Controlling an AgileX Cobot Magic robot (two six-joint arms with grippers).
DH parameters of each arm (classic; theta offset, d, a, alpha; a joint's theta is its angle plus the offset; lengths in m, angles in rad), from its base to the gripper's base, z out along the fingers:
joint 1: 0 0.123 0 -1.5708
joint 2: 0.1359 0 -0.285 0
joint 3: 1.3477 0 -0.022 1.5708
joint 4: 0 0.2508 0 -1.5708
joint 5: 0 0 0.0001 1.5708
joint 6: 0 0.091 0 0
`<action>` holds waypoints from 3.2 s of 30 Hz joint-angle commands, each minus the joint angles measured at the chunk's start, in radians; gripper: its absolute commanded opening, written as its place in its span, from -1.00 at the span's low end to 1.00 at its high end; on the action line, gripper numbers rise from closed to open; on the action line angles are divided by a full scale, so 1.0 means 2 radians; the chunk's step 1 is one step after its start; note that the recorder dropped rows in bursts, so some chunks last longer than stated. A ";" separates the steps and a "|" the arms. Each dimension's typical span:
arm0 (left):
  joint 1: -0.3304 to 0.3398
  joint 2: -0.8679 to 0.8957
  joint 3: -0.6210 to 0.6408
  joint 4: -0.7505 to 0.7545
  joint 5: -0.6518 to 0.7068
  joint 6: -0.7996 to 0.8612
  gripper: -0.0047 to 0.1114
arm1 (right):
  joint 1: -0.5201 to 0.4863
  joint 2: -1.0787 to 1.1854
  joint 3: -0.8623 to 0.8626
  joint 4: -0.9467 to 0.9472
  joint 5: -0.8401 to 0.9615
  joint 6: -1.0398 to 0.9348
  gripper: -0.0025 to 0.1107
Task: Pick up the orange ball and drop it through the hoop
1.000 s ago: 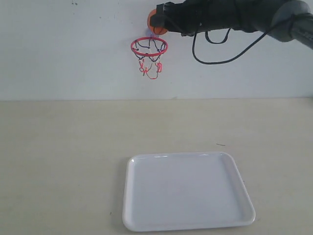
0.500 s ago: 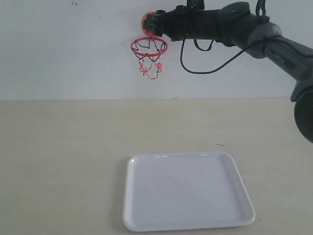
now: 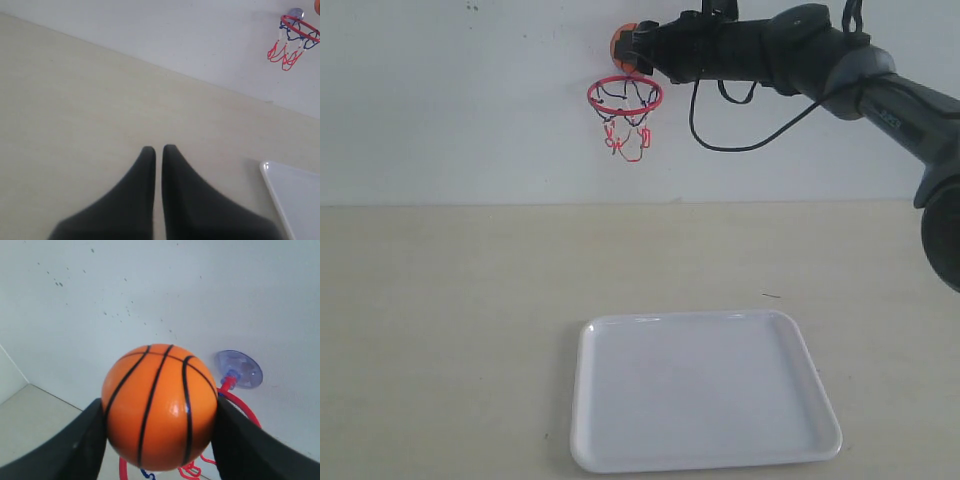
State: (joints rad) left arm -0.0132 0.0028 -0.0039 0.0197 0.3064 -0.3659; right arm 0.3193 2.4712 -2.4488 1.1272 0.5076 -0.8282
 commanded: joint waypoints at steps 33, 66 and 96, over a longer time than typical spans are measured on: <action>-0.004 -0.001 0.002 0.001 0.000 0.001 -0.85 | -0.042 -0.030 -0.003 -0.033 0.127 0.026 0.40; -0.004 -0.001 0.002 0.001 0.000 0.001 -0.85 | -0.104 -0.060 -0.003 -0.127 0.357 0.198 -0.96; -0.004 -0.001 0.002 0.001 0.000 0.001 -0.85 | -0.085 -0.670 1.011 0.065 0.186 0.001 -0.96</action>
State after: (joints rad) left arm -0.0132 0.0028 -0.0039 0.0197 0.3064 -0.3659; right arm 0.1505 1.1720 -0.4976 1.2477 0.8569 -0.8304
